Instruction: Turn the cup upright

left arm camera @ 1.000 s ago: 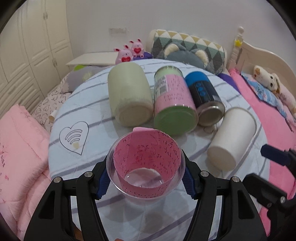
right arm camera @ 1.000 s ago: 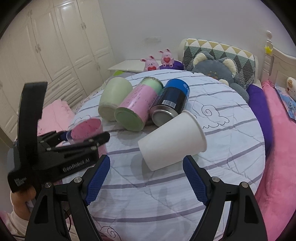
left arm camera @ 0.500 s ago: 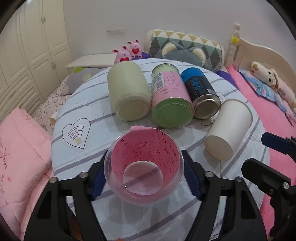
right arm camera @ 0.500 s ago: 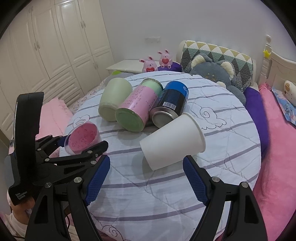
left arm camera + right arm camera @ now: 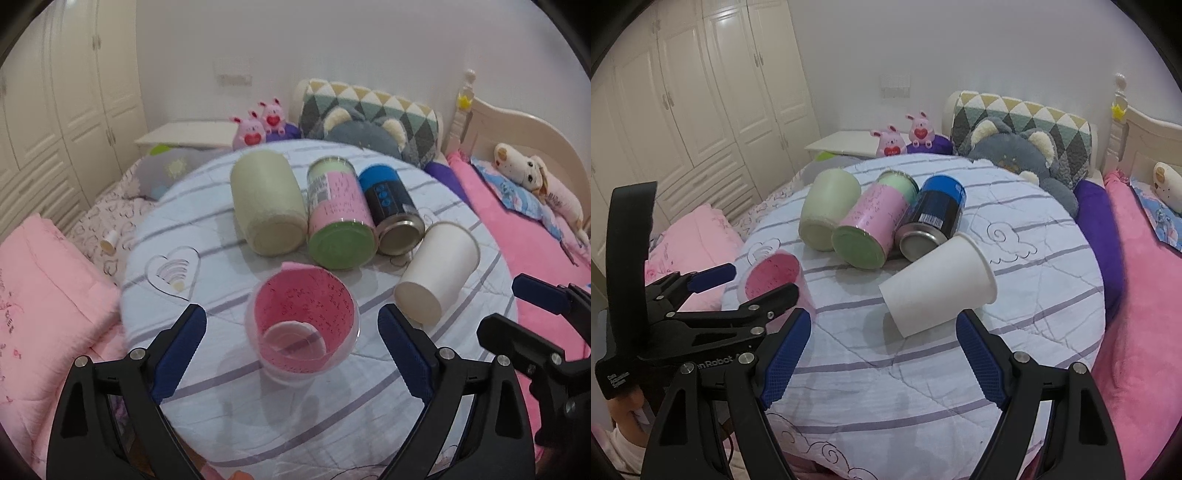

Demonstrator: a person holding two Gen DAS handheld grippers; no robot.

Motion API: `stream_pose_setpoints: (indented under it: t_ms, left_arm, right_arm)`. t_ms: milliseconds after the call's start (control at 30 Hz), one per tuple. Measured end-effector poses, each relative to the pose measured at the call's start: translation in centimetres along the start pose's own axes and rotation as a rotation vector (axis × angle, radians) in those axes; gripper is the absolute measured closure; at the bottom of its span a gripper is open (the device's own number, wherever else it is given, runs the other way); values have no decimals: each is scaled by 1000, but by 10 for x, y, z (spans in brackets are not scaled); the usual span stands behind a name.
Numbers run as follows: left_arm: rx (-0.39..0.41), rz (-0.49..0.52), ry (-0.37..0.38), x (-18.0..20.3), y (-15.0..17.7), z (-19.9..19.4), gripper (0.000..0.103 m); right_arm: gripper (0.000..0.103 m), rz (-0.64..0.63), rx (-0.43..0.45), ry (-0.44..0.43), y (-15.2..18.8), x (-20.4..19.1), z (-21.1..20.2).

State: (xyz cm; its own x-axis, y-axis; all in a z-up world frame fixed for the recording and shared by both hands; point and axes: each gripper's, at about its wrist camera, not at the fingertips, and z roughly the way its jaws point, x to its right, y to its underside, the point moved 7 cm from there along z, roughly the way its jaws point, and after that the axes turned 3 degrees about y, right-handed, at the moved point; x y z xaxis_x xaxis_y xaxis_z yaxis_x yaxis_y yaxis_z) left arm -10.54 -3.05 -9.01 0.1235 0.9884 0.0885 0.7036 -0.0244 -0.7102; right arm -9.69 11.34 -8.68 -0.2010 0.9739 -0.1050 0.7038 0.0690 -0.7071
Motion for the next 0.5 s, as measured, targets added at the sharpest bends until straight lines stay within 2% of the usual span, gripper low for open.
stream_pose_setpoints:
  t_ms: [133, 200, 300, 400, 500]
  left_arm:
    - [82, 7, -39, -2, -6, -23, 7]
    - [129, 4, -56, -4, -9, -34, 1]
    - [199, -6, -67, 0, -11, -53, 0]
    - [235, 10, -93, 8, -11, -66, 0]
    - [241, 32, -79, 19, -9, -70, 0]
  right_arm:
    - [21, 2, 58, 18, -8, 2, -14]
    - [21, 5, 103, 29, -13, 3, -24]
    - [21, 1, 168, 29, -20, 4, -37]
    - [21, 1, 217, 25, -24, 5, -48]
    - [20, -2, 290, 35, -27, 7, -63]
